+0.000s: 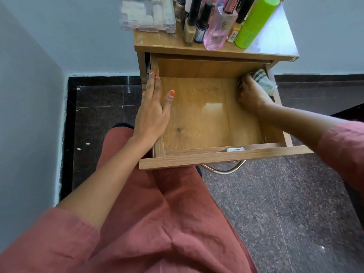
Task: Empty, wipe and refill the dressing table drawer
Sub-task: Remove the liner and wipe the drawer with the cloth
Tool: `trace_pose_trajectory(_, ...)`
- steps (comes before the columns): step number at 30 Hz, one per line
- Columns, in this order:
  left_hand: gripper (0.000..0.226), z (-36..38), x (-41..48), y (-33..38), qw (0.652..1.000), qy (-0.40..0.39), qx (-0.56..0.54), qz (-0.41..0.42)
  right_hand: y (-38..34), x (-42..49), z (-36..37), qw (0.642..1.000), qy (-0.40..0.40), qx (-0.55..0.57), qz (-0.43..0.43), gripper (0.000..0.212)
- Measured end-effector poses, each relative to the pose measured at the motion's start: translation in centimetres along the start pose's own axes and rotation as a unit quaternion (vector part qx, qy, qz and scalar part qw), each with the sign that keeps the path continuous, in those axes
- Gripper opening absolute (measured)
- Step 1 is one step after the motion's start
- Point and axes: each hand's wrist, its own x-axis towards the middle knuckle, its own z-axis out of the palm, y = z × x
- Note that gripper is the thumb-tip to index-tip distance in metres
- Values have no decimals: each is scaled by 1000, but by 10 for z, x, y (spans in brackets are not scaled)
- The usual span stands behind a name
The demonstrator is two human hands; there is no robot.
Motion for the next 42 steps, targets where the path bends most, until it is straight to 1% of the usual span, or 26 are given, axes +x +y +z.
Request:
trace_pose_trajectory(2,60,0,0,0,1000,1,3,2,-6,-1,-4,999,-31,20,-1,36)
trace_pose_trajectory(4,60,-1,0,-1,1000,-1,6,4,-8,-5,-7,997,-42,64,-15,36)
trace_pose_trajectory(5,61,-1,0,-2,1000,-2,7,5,-8,-8,-7,996,-40,77,-34,34)
trace_pose_trajectory(9,62,1,0,-4,1000,-3,7,8,-5,-29,-1,980,-3,105,-171,25)
trace_pose_trajectory(10,62,1,0,-4,1000,-2,7,8,-5,-35,2,975,7,109,-194,27)
trace_pose_trajectory(12,61,1,-1,-3,1000,-2,9,9,-3,-44,9,971,13,106,-213,33)
trace_pose_trajectory(14,60,2,-2,-2,1000,2,19,14,2,-47,14,972,2,117,-204,35)
trace_pose_trajectory(17,56,2,-2,-3,999,9,39,19,15,-38,21,980,-18,125,-157,34)
trace_pose_trajectory(20,54,2,-2,-4,999,14,47,25,25,-20,30,993,8,64,-98,39)
trace_pose_trajectory(21,53,2,-1,-5,998,16,50,27,27,-15,34,995,14,61,-78,42)
trace_pose_trajectory(25,52,3,2,-7,998,16,50,33,24,-6,40,996,37,76,-36,44)
trace_pose_trajectory(28,51,3,1,-9,998,20,52,35,18,-10,39,994,52,94,-34,41)
trace_pose_trajectory(31,51,3,0,-9,998,21,47,37,16,-19,35,990,48,112,-74,37)
trace_pose_trajectory(36,51,3,-1,-8,998,19,46,34,8,-39,30,974,17,154,-164,32)
trace_pose_trajectory(40,51,3,-2,-8,998,17,45,33,-2,-56,26,955,8,134,-266,31)
trace_pose_trajectory(42,52,3,-2,-8,998,18,44,30,-8,-60,25,945,12,125,-302,30)
